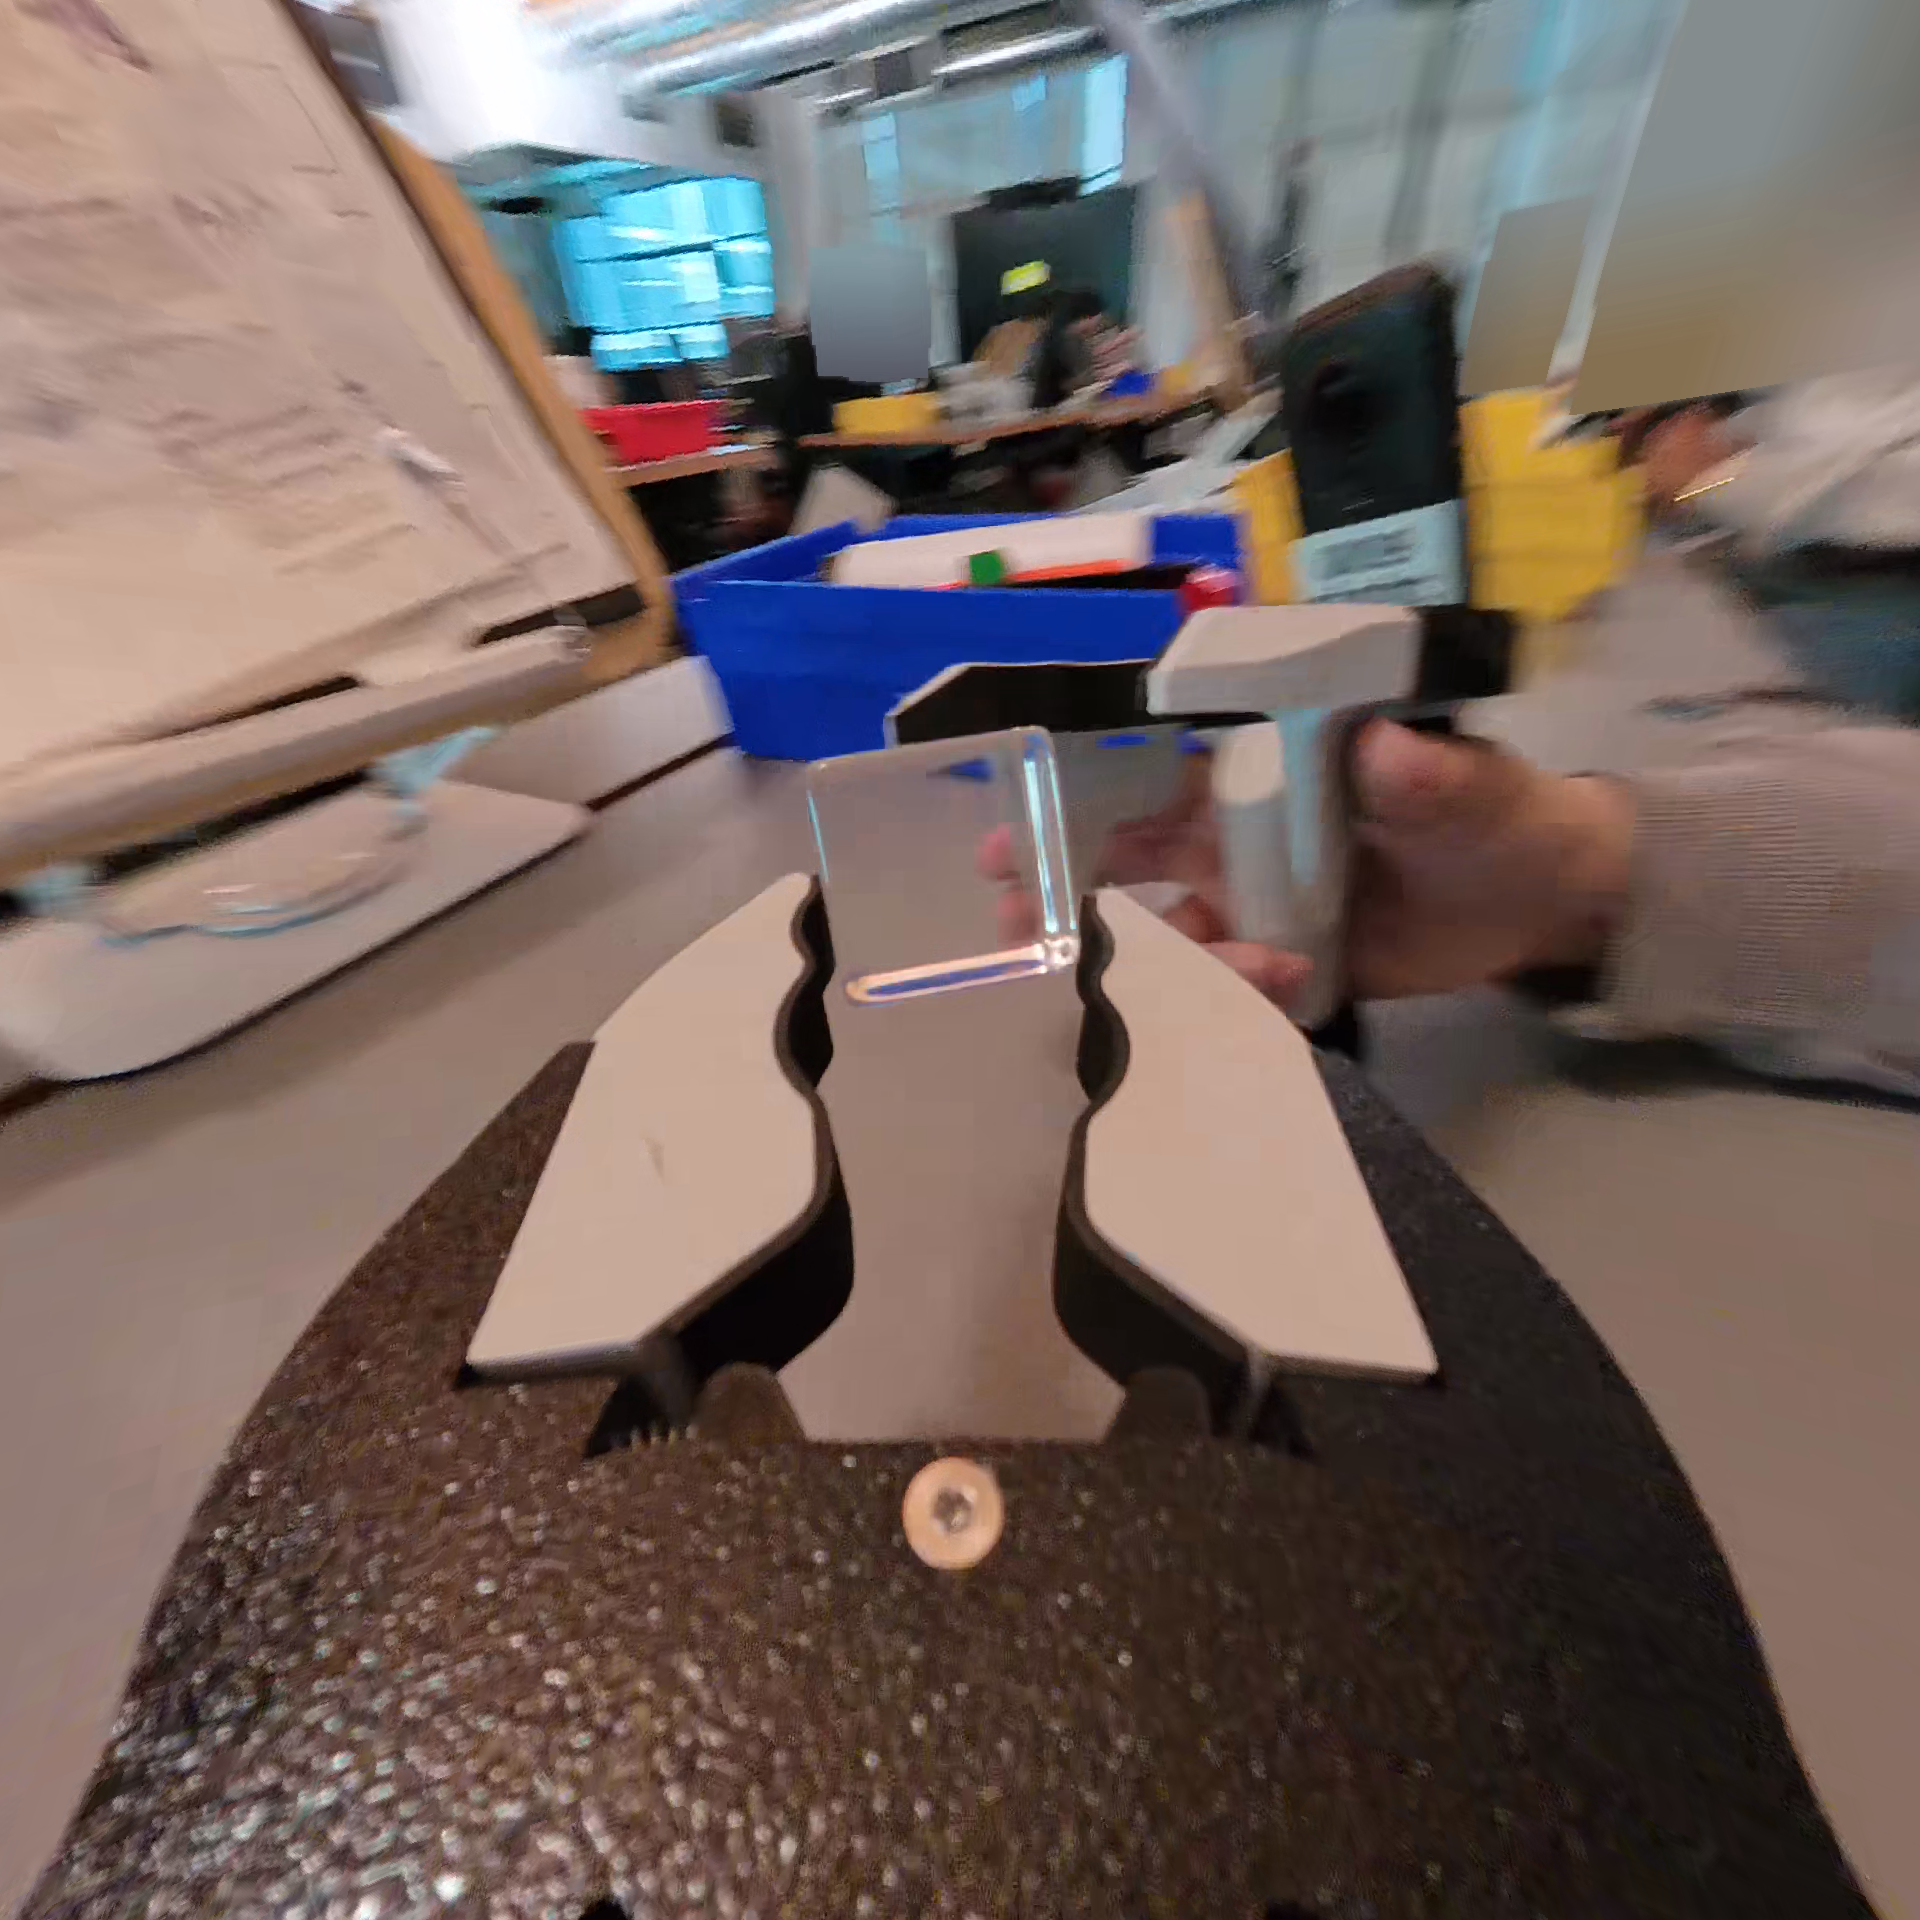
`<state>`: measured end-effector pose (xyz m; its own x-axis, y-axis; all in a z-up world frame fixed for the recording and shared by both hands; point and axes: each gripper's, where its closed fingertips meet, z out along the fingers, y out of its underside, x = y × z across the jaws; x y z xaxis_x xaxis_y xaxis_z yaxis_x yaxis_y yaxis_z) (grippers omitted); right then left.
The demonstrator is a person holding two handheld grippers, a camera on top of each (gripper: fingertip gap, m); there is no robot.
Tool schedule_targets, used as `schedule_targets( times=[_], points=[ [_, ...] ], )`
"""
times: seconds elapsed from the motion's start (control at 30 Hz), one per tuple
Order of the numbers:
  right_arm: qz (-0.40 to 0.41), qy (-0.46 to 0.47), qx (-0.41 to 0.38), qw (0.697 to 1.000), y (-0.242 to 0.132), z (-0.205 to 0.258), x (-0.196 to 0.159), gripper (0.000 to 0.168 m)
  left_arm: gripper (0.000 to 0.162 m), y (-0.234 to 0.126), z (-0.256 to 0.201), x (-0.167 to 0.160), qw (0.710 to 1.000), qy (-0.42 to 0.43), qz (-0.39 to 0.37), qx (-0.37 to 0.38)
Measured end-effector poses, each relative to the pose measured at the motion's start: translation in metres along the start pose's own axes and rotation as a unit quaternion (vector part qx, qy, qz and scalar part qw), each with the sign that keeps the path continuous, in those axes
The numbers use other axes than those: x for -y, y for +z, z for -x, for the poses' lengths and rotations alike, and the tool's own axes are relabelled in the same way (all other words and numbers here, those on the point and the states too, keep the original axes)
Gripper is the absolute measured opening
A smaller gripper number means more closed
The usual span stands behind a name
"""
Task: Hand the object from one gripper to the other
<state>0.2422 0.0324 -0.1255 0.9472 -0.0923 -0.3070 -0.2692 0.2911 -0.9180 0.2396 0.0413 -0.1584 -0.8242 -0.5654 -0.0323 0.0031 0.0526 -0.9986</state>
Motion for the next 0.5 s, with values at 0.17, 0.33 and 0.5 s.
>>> schedule_targets(
  times=[0.17,0.33,0.5],
  points=[
    [0.039,0.015,0.085,0.995,-0.003,0.018,-0.01,0.062,0.044,-0.016,-0.024,0.012,0.979,-0.09,-0.053,-0.175],
    [0.053,-0.016,0.095,0.994,0.0,0.027,-0.021,0.057,0.044,-0.015,-0.042,0.001,0.973,-0.068,-0.015,-0.222],
    [0.063,-0.021,0.081,0.994,0.001,0.023,-0.02,0.045,0.044,-0.008,-0.037,-0.007,0.981,-0.057,0.011,-0.184]
  ],
)
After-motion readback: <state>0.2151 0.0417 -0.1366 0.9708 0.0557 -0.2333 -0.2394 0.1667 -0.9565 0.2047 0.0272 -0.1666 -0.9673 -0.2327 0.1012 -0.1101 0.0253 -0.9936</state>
